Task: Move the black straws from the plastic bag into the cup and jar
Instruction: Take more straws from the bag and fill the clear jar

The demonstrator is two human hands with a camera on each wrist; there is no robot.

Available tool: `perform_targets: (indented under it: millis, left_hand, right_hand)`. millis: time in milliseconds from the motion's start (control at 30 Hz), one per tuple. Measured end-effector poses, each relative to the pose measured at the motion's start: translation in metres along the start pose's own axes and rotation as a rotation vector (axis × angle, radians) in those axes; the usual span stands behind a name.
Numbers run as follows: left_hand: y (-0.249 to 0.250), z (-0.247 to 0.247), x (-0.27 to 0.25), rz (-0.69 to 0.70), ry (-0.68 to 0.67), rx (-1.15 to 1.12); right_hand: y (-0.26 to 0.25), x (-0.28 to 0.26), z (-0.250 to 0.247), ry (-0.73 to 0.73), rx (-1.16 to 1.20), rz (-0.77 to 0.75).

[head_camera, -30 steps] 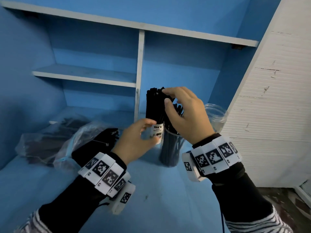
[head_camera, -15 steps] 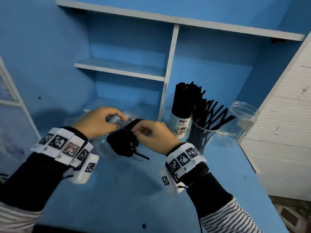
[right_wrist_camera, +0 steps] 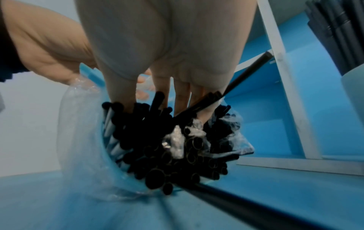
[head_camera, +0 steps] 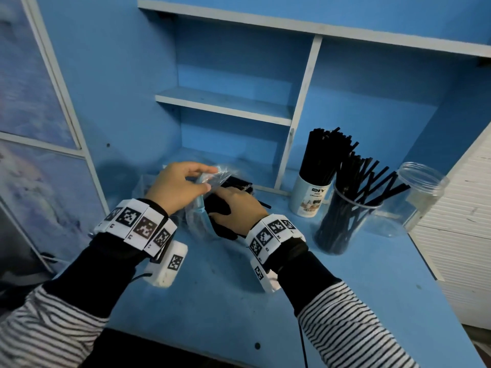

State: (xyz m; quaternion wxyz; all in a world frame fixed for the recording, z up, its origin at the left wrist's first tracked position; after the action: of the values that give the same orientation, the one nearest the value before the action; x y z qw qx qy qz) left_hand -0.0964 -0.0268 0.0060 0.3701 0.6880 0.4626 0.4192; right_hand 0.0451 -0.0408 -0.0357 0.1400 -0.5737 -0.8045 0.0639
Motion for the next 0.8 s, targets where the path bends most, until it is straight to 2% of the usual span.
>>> perform_targets:
  millis: [233,367,800]
  left_hand:
    - [0.003,0.0,-0.001,0.012,0.004,-0.021]
    - [0.004,0.0,-0.002,0.013,-0.002,-0.025]
    - [0.009,-0.004,0.001,0.031,0.048,-0.019]
  right_hand:
    - [0.0,-0.002,0.0,0.019,0.055,-0.026]
    - [0.003,0.001,-0.003,0.079,0.102,-0.025]
    - [0.011,-0.004,-0.029,0.164,0.243,0.077]
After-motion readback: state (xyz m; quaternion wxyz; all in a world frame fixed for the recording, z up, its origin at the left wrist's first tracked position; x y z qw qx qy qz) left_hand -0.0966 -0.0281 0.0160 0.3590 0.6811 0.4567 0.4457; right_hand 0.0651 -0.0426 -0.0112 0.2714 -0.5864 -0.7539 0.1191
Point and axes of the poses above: each hand's wrist, its own x-axis towards the middle knuckle, its own z-axis out of the palm, y = z × x, the point moved 4 cm from there along x, towards the middle knuckle, and after that the axes turned 8 degrees about -x, right-handed, at the moved point
